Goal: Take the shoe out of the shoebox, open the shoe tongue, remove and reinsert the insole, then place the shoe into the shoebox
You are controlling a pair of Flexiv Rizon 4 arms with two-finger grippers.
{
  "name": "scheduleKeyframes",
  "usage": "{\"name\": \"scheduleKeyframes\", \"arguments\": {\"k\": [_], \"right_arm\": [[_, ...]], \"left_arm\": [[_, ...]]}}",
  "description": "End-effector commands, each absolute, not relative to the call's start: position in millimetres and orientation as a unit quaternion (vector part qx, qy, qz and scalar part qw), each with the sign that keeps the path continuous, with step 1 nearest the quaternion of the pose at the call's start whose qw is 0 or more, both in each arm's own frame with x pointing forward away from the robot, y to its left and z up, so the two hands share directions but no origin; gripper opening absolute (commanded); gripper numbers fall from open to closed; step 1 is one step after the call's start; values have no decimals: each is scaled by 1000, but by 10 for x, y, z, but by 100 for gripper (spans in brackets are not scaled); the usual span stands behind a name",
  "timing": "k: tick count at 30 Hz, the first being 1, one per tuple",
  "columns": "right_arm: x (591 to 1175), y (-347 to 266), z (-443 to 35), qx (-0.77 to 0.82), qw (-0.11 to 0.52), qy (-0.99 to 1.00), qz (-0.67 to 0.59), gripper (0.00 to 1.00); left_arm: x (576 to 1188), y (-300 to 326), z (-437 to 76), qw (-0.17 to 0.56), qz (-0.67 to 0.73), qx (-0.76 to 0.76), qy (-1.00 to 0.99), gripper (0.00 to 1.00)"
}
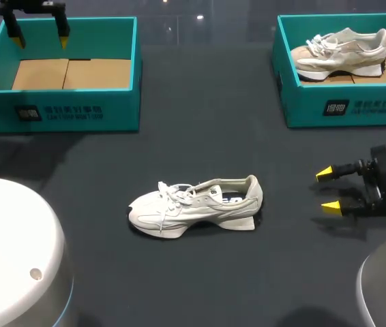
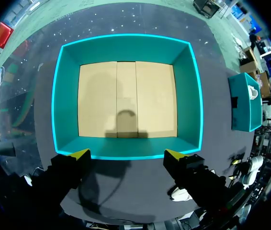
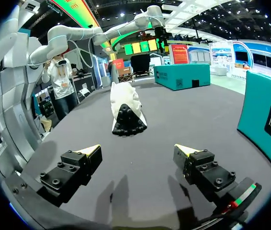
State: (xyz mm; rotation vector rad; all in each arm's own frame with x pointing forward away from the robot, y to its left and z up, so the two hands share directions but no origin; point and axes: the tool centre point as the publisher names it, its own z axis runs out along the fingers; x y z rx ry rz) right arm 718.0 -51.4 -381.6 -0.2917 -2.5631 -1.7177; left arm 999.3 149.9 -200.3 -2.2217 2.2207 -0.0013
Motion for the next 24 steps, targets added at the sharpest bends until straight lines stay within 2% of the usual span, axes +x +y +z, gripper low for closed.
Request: {"name": "scheduleKeyframes", "arguments": {"k": [1, 3, 24], "right_arm": [[7039, -373, -3809, -92, -30, -827, -553, 100], [7048, -360, -3825, -90, -44, -829, -550, 100], [7157, -176, -3969, -85, -23, -818, -569, 100]], "left_arm": [[9995, 1499, -2001, 0, 0, -707, 707, 100], [9995, 1499, -2001, 0, 0, -707, 707, 100], [9995, 1499, -2001, 0, 0, -707, 707, 100]]}}
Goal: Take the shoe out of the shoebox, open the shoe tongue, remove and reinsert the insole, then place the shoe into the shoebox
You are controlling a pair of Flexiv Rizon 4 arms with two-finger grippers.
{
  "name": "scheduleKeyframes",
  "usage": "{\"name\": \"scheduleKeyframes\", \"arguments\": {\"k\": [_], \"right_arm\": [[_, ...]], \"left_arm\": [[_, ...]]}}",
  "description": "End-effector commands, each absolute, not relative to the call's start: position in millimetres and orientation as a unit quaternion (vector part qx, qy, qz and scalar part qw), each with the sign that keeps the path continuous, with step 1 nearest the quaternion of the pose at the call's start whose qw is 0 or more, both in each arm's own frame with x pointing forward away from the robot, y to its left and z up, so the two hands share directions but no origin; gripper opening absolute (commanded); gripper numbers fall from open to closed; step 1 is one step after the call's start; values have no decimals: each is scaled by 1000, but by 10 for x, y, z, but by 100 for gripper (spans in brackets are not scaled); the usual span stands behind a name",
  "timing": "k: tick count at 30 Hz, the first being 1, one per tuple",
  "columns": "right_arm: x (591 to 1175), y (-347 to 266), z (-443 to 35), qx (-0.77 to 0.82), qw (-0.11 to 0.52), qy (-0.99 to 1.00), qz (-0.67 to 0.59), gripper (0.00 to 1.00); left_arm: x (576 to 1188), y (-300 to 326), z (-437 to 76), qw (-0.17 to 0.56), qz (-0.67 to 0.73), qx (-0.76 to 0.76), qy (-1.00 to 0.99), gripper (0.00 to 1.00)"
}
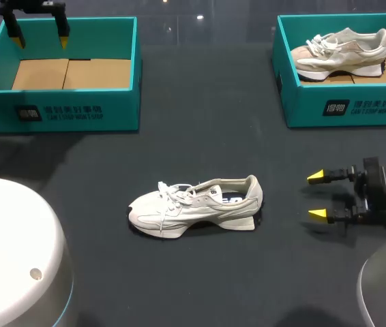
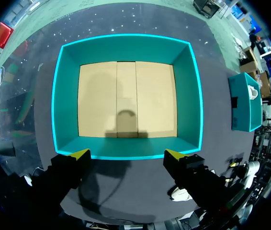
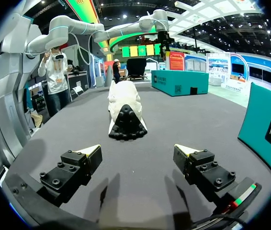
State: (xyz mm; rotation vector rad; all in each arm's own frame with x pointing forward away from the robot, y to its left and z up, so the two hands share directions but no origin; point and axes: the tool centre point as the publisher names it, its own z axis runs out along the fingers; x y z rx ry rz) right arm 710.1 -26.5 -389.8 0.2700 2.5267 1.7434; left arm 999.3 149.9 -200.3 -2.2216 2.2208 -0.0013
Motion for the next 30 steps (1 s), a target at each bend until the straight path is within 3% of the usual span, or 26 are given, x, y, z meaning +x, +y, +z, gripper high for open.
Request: {"name": "scheduleKeyframes", "arguments": {"k": [1, 30], "right_arm": [[7160, -153, -3980, 86, 24, 817, 569, 100], [7070, 551, -4031, 105, 7, 811, 576, 100]], "left_arm": [[9995, 1499, -2001, 0, 0, -707, 707, 100], [9995, 1499, -2001, 0, 0, -707, 707, 100]]}}
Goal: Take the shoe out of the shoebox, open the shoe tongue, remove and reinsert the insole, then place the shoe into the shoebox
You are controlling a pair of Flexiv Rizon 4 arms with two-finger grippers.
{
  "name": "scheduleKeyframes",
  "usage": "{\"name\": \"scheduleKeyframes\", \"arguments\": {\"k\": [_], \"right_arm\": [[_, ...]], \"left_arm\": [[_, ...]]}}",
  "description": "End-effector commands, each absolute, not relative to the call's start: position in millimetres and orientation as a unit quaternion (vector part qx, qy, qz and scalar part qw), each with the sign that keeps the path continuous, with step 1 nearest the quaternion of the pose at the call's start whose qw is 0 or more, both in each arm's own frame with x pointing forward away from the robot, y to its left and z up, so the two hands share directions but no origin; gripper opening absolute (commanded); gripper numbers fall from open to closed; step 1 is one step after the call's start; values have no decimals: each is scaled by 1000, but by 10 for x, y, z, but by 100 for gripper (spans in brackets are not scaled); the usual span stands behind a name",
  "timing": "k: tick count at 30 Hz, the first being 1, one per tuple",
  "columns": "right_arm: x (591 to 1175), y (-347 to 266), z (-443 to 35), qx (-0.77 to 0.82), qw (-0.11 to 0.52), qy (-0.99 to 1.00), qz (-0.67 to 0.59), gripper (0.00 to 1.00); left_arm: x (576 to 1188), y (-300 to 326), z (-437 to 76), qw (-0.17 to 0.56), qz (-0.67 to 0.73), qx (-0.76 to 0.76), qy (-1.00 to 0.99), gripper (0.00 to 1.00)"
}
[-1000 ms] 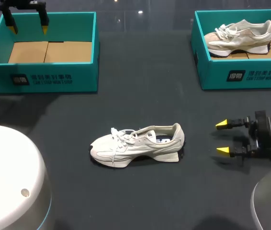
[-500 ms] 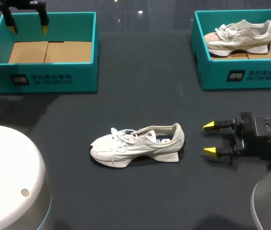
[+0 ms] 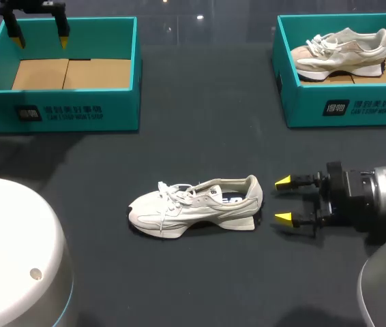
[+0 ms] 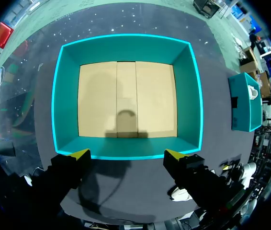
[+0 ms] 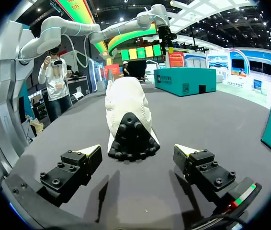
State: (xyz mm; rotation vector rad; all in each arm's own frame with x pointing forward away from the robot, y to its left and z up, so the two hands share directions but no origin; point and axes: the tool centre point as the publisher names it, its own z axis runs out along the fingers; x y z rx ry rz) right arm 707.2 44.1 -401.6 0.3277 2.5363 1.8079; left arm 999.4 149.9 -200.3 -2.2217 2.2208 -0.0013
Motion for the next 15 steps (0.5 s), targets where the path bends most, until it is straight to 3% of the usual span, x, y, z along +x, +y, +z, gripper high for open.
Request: {"name": "scheduleKeyframes", "arguments": {"k": [1, 15], "right_arm": [[7069, 579, -4032, 104, 7, 810, 577, 100], [7073, 910, -4005, 71, 18, 811, 581, 100]], "left_arm": [[9995, 1499, -2001, 0, 0, -707, 707, 100], [9995, 1499, -2001, 0, 0, -707, 707, 100]]}}
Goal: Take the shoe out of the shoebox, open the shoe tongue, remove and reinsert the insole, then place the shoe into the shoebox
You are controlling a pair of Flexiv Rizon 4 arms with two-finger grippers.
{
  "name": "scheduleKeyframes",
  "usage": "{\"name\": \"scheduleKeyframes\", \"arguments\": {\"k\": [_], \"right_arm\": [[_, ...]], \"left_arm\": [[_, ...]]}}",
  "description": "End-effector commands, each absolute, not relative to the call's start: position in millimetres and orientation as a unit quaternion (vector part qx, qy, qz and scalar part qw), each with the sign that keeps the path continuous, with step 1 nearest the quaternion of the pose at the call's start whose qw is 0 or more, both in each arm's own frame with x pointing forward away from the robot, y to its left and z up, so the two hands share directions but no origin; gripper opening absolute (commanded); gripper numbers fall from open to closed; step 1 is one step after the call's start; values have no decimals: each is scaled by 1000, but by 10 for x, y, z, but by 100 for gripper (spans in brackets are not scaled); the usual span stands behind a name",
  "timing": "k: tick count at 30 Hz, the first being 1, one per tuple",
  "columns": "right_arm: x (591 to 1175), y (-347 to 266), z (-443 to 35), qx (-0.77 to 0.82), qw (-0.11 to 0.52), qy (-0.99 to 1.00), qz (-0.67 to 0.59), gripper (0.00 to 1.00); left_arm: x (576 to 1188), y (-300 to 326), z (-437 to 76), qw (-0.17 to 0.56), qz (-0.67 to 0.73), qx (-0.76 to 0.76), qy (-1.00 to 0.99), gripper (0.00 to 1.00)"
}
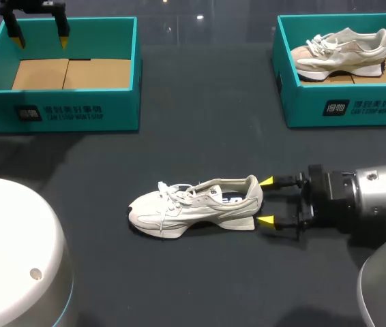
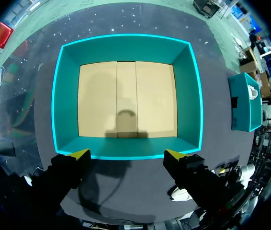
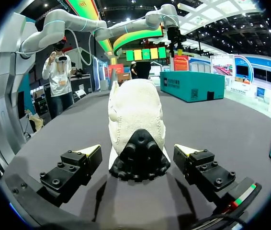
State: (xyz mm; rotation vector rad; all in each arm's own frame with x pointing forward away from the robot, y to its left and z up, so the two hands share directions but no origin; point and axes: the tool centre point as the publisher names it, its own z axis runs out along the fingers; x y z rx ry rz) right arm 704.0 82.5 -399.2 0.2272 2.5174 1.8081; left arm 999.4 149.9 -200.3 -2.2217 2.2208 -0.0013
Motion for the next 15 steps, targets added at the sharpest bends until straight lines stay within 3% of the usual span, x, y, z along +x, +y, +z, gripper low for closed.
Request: {"name": "scheduleKeyframes", "arguments": {"k": [1, 15], "right_arm": [[7078, 934, -4005, 71, 17, 811, 580, 100], [7099, 1114, -4036, 48, 9, 812, 582, 100]], "left_arm": [[9995, 1499, -2001, 0, 0, -707, 707, 100], [9995, 1499, -2001, 0, 0, -707, 707, 100]]}}
